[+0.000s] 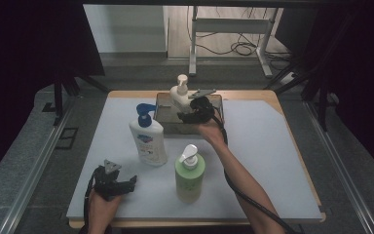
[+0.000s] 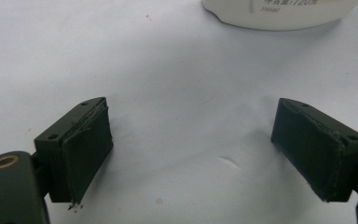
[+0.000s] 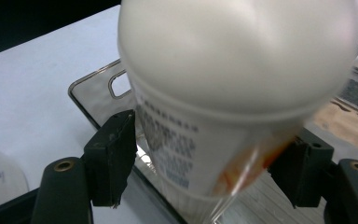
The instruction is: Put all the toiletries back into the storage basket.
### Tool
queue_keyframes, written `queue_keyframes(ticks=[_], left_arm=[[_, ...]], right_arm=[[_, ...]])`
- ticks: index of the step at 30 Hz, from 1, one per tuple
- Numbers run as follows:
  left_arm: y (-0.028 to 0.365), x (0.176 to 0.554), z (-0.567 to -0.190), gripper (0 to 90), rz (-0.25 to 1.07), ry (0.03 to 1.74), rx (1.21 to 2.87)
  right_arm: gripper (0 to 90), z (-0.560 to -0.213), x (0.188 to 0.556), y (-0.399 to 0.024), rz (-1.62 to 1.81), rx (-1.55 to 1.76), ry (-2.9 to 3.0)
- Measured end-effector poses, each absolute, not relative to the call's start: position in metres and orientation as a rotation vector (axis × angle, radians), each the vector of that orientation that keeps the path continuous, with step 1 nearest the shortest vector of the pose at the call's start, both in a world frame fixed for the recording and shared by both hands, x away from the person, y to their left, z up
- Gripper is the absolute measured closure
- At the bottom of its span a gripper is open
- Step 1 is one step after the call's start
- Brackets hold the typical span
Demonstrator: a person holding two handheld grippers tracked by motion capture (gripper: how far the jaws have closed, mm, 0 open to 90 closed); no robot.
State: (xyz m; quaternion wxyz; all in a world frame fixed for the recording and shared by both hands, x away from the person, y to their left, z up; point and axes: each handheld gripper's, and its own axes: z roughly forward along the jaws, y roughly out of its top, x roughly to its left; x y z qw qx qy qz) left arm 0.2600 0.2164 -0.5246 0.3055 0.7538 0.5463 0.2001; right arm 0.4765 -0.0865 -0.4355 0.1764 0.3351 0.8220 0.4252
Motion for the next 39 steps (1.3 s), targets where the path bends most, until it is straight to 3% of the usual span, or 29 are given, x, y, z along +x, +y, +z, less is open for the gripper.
queue_keyframes(ticks=[17, 22, 30, 39], left_arm=[[0.216, 0.26, -0.524, 11.5, 0.53, 1.447, 1.996], [0.216, 0.26, -0.524, 11.5, 0.53, 1.447, 1.996], [0.216, 0.26, -0.524, 11.5, 0.53, 1.447, 1.996], [0.216, 0.26, -0.524, 11.5, 0.529, 1.447, 1.996]], right_arm=[[38.2, -0.436, 0.46, -0.118, 1.199, 0.981, 2.372], [47.4, -0.438, 0.46, -0.129, 1.193, 0.999, 2.385], [72.8, -0.445, 0.465, -0.139, 1.176, 1.055, 2.388], [89.6, -0.452, 0.474, -0.134, 1.141, 1.09, 2.374]])
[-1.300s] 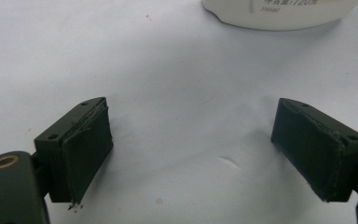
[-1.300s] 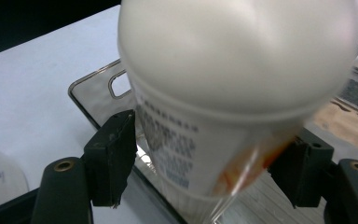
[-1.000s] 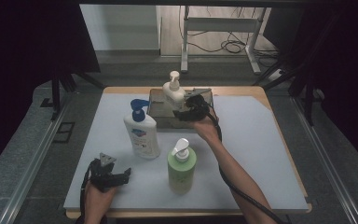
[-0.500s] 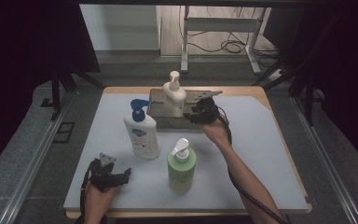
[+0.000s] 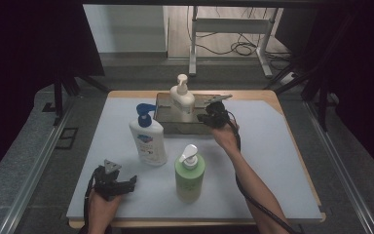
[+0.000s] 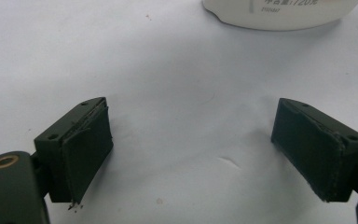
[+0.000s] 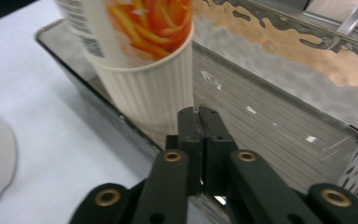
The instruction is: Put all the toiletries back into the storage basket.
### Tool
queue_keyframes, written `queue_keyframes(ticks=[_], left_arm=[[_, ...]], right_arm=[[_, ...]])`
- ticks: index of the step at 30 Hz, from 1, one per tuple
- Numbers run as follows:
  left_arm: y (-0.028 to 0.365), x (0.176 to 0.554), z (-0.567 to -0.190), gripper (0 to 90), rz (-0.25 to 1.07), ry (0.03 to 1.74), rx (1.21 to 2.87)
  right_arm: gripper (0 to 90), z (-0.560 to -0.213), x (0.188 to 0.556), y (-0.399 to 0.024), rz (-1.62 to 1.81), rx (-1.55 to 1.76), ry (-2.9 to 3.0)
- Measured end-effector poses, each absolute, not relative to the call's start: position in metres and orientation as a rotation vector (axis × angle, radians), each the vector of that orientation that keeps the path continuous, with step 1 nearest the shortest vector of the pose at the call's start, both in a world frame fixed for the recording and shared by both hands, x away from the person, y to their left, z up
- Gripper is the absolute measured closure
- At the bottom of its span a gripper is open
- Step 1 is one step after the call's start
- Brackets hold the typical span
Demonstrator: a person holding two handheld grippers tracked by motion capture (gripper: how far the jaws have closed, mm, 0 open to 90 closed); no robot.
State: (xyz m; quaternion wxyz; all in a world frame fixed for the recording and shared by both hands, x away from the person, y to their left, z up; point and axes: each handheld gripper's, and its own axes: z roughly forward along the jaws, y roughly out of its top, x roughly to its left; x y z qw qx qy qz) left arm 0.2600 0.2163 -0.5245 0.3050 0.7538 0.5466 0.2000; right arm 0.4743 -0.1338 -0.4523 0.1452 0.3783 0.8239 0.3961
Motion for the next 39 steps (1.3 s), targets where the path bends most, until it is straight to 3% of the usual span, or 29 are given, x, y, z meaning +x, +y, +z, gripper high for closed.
queue_keyframes(ticks=[39], left_arm=[[0.216, 0.26, -0.525, 11.5, 0.529, 1.448, 1.994]], right_arm=[[89.5, -0.47, 0.492, -0.091, 1.105, 1.15, 2.437]])
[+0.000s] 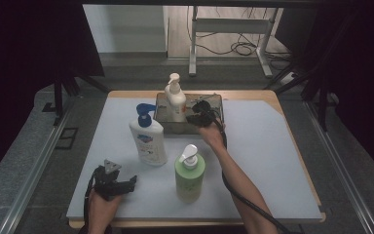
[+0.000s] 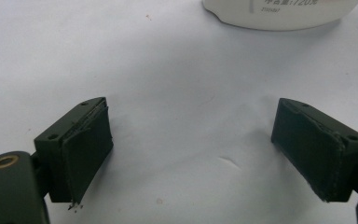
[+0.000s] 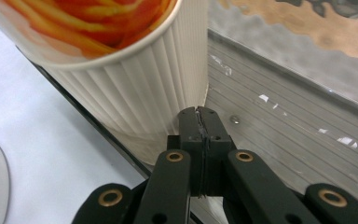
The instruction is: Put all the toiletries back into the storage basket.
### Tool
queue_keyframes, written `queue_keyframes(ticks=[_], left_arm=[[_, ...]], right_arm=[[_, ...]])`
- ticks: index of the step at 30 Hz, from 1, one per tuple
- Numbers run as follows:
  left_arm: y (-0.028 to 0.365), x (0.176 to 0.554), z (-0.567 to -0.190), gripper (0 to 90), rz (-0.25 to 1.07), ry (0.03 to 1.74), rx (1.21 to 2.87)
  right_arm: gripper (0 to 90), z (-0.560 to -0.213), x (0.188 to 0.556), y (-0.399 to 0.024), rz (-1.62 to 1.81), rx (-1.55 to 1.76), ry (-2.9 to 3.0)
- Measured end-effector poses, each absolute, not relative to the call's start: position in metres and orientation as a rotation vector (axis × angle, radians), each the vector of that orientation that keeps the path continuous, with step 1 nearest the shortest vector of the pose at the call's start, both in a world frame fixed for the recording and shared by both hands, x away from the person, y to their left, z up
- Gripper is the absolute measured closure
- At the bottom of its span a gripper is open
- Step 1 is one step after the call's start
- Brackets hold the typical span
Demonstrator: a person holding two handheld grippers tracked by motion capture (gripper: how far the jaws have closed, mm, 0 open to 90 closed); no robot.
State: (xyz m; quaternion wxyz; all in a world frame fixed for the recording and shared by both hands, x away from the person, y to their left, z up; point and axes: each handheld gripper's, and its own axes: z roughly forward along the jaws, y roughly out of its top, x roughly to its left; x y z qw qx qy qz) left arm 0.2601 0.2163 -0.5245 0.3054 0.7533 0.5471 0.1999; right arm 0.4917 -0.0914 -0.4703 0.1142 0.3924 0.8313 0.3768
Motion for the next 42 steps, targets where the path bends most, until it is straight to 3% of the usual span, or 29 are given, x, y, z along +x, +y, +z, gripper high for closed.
queue_keyframes(ticks=[42], left_arm=[[0.216, 0.26, -0.524, 11.5, 0.528, 1.448, 1.997]], right_arm=[[88.9, -0.471, 0.499, -0.047, 1.079, 1.143, 2.49]])
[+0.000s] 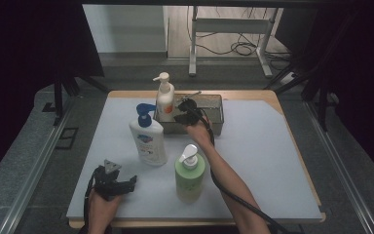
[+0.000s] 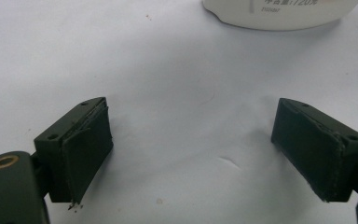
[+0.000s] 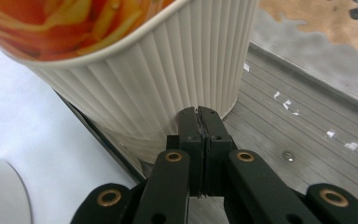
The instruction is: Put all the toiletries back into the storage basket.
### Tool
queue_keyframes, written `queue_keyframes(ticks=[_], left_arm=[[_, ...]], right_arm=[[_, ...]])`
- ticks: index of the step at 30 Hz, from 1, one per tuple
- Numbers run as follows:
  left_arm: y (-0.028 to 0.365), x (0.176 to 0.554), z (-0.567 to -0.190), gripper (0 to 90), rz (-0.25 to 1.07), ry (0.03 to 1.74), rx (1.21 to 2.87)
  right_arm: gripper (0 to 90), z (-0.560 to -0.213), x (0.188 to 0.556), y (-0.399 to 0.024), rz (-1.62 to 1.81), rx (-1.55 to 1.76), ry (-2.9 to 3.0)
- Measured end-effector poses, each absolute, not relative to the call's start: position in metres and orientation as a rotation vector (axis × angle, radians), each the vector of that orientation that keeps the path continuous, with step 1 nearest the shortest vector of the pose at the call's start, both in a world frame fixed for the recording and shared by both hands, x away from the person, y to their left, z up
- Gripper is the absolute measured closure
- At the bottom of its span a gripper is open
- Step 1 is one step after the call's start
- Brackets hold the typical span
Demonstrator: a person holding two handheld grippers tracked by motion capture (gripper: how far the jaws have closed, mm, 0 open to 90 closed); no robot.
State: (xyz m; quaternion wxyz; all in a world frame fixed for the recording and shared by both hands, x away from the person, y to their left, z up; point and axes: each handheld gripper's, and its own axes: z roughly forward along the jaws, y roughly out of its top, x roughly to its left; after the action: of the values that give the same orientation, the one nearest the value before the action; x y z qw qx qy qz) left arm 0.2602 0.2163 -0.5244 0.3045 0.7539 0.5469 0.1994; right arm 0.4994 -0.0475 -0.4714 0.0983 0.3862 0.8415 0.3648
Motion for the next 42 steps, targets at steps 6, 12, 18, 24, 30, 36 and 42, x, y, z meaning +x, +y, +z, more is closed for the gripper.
queue_keyframes(ticks=[6, 12, 18, 24, 30, 36, 42], left_arm=[[0.216, 0.26, -0.524, 11.5, 0.528, 1.449, 1.996], [0.216, 0.26, -0.524, 11.5, 0.528, 1.449, 1.997], [0.216, 0.26, -0.524, 11.5, 0.528, 1.449, 1.997], [0.216, 0.26, -0.524, 11.5, 0.528, 1.449, 1.997], [0.216, 0.26, -0.524, 11.5, 0.528, 1.449, 1.997], [0.216, 0.26, -0.524, 11.5, 0.527, 1.449, 1.997], [0.216, 0.26, -0.524, 11.5, 0.527, 1.45, 1.997]], right_arm=[[88.8, -0.471, 0.5, -0.041, 1.086, 1.144, 2.499], [88.6, -0.472, 0.5, -0.035, 1.108, 1.138, 2.508], [88.8, -0.471, 0.501, -0.033, 1.087, 1.14, 2.505], [89.2, -0.469, 0.503, -0.031, 1.065, 1.161, 2.494], [89.6, -0.466, 0.505, -0.028, 1.07, 1.174, 2.485], [89.6, -0.466, 0.506, -0.027, 1.071, 1.187, 2.481], [89.7, -0.465, 0.507, -0.027, 1.07, 1.192, 2.491]])
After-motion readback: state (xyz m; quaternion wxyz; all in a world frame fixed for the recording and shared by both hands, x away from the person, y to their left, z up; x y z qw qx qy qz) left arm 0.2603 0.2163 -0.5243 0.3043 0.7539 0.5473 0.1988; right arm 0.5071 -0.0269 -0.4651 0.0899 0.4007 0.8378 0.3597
